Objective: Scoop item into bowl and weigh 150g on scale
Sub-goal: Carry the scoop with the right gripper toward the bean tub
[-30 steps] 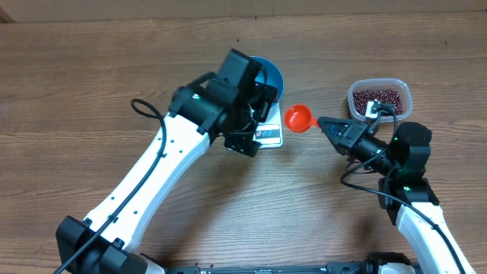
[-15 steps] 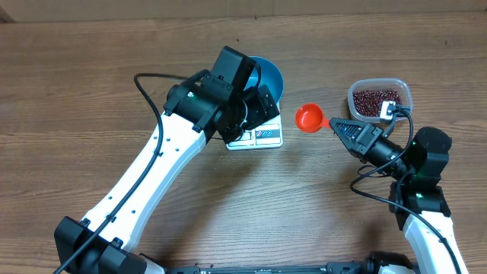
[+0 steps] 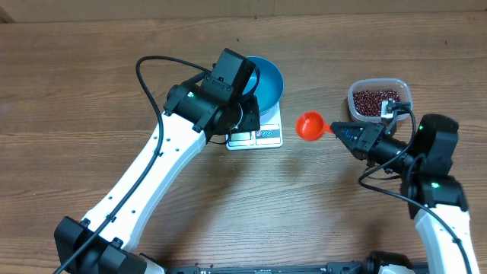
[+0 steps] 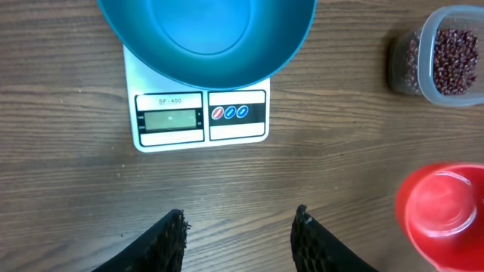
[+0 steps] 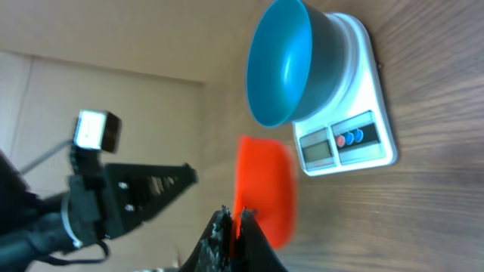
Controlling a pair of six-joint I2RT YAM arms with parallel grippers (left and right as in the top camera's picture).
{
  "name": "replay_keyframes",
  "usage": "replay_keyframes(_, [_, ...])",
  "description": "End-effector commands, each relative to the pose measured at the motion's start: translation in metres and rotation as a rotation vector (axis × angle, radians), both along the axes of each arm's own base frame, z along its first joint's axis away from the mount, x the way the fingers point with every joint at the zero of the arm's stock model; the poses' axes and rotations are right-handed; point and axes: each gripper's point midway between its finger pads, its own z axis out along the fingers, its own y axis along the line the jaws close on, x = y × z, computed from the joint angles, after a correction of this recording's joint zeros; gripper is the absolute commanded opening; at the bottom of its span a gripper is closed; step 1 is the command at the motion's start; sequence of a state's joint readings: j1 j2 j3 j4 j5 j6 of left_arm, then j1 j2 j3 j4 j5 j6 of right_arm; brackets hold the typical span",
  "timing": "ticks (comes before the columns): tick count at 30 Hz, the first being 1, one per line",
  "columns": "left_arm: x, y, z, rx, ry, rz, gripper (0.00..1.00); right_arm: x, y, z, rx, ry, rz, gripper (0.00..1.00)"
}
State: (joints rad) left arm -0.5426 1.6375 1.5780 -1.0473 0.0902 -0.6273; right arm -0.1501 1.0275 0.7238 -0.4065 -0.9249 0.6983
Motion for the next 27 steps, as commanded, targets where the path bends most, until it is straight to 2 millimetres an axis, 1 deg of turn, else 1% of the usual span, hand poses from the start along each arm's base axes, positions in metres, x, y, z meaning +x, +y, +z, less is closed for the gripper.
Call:
replay_keyframes(1, [0.002,0.004,0.011,0.02,-0.052,-0.033,0.46,0.005,-0.013,0.021,-0.168,-0.091,-0.022,0.04])
replay_keyframes(3, [0.002,0.004,0.011,0.023,-0.053,-0.031,0.42,0.0,-0.027,0.016,-0.268,-0.027,-0.07,0.04])
replay_keyframes(4, [0.002,0.005,0.01,0.027,-0.056,-0.034,0.37,-0.003,-0.036,0.013,-0.327,0.017,-0.105,0.04])
replay_keyframes(5, [0.002,0.004,0.01,0.033,-0.061,-0.047,0.27,-0.007,-0.045,0.01,-0.382,0.056,-0.139,0.04])
replay_keyframes(7, [0.002,0.004,0.01,0.044,-0.069,-0.075,0.14,-0.014,-0.062,0.005,-0.466,0.128,-0.206,0.04])
replay_keyframes(9, [0.002,0.004,0.01,0.063,-0.083,-0.122,0.06,-0.021,-0.079,0.002,-0.55,0.188,-0.269,0.04])
replay_keyframes(11, [0.0,0.004,0.009,0.082,-0.094,-0.168,0.05,-0.022,-0.083,0.0,-0.569,0.199,-0.281,0.04])
replay_keyframes(17, [-0.006,-0.005,0.005,0.123,-0.118,-0.292,0.04,-0.019,-0.083,-0.005,-0.577,0.207,-0.262,0.04])
replay_keyframes(22, [-0.008,-0.017,-0.009,0.169,-0.118,-0.402,0.04,-0.017,-0.083,-0.01,-0.576,0.226,-0.256,0.04])
replay_keyframes(25, [-0.01,-0.019,-0.019,0.217,-0.121,-0.49,0.04,-0.016,-0.083,-0.01,-0.576,0.225,-0.257,0.04])
replay_keyframes(27, [-0.01,-0.021,-0.021,0.214,-0.115,-0.5,0.04,-0.016,-0.083,-0.009,-0.576,0.222,-0.258,0.04])
